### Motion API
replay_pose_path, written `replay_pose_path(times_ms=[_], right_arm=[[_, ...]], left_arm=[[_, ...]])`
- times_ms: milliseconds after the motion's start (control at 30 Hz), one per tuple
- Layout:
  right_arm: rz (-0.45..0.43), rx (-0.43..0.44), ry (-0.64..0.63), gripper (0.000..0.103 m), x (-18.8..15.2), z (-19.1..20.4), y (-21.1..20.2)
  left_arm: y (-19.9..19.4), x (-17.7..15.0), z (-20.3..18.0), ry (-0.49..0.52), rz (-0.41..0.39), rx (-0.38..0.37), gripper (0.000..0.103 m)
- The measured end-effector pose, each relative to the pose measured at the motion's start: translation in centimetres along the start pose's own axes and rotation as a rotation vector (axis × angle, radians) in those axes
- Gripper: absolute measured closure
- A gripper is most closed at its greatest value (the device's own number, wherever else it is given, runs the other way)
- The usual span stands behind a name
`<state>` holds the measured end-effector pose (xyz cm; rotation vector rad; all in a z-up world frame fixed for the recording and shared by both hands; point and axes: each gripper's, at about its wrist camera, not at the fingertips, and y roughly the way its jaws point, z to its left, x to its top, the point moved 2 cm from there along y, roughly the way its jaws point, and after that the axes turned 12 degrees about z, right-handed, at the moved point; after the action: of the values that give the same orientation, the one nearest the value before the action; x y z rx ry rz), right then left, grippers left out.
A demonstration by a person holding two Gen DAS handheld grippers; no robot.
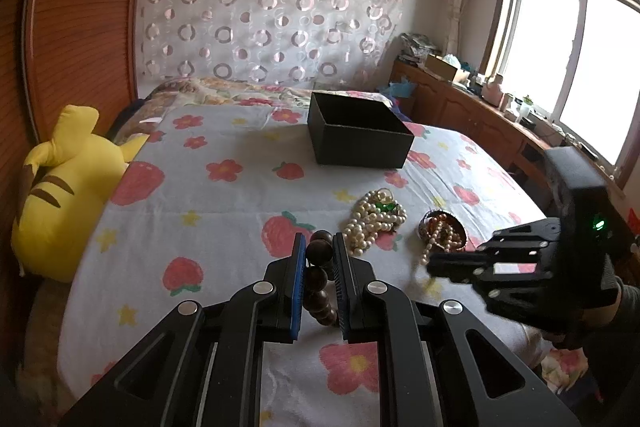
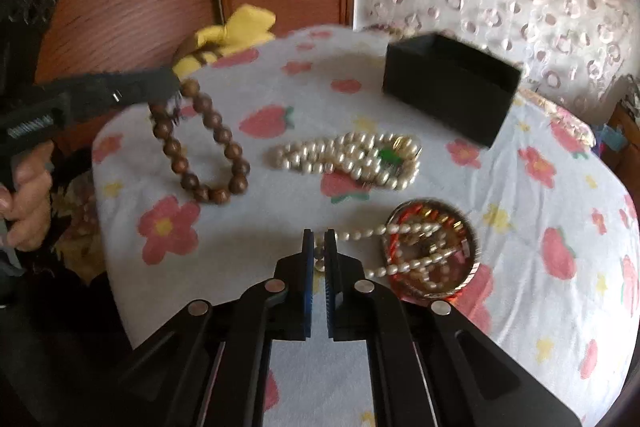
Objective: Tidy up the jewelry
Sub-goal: 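Lift the bead bracelet with the left gripper while the right gripper lifts the gold chain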
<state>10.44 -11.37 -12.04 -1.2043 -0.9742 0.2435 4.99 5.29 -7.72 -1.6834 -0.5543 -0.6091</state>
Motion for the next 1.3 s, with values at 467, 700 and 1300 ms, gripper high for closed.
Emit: replay_pose_path(times_ms=[467,700,1300], right_arm=[[-0.256,-0.097,0.016,0.097,2.9,-2.5,-12.2],[-0.313,-0.149,-0.010,0.097,5.2,-3.1,-15.2],[-0.457,-0.254,-0.026,0.097,12.2,-5.5,-20.7]], left_arm=[[-1.7,3.0,-3.1,0.063,-0.075,-0.043,0.091],[-2.3,5.2,-4.6,0.110,-0.117,-0.046,0.091],[-1.8,9.7,-5.3,0.155,-0.150,-0.039,0.091]])
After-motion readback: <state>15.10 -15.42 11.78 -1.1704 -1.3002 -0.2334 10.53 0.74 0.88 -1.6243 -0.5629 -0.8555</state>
